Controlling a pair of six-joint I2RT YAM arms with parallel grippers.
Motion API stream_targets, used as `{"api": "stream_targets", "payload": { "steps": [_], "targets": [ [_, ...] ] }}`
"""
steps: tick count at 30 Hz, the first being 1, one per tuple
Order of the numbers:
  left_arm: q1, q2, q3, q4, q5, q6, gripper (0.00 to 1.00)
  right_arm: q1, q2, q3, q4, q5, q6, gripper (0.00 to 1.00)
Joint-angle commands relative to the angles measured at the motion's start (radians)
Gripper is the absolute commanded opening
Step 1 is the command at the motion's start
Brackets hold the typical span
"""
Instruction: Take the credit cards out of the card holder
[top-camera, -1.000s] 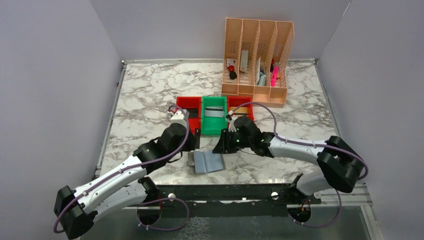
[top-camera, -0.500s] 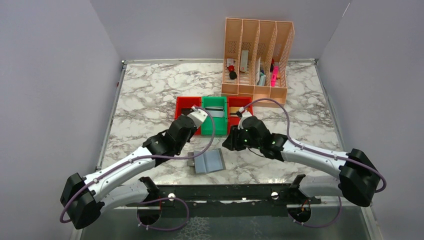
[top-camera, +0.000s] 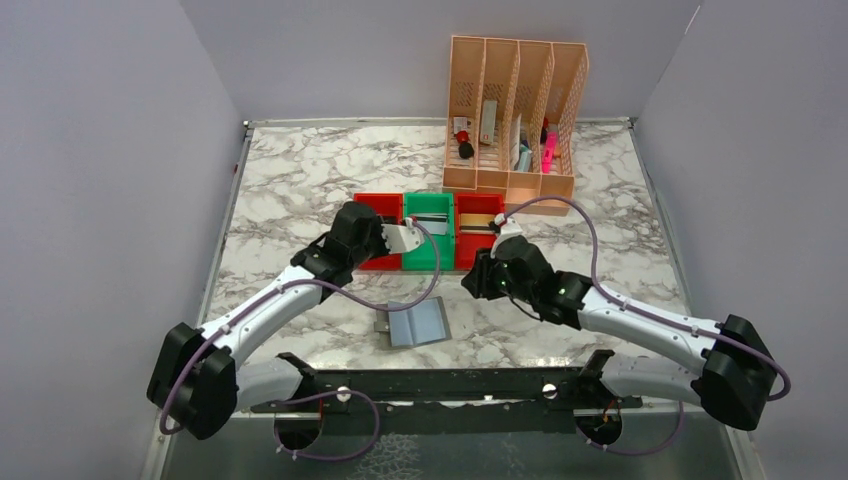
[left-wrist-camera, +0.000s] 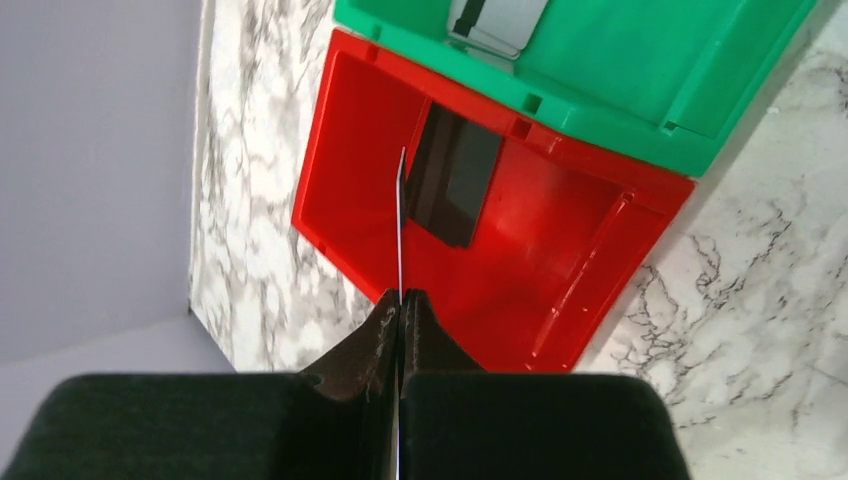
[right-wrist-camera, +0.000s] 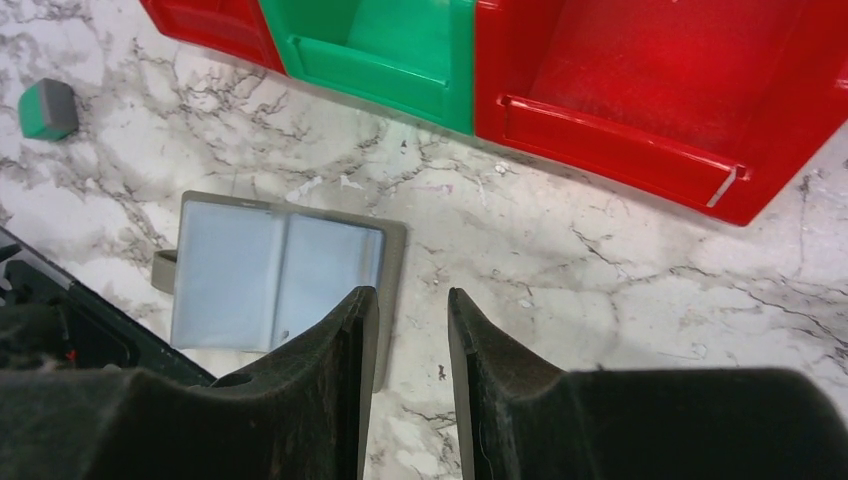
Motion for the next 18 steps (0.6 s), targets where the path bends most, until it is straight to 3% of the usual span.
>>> {"api": "stream_targets", "payload": {
  "steps": [1,9,18],
  "targets": [
    [0.059,0.071,0.050,0.034,0.232,0.244,0.00,0.002,-0.026,-0.015,-0.054,0.079,0.009,0.37],
    [0.095,0.205,0.063,0.090,0.189,0.349,0.00,0.002,-0.048,-0.018,-0.087,0.112,0.019,0.38],
    [0.115,0.325,0.098,0.140,0.224,0.372,0.00,0.002,-0.036,-0.019,-0.091,0.116,0.014,0.38]
  ]
}}
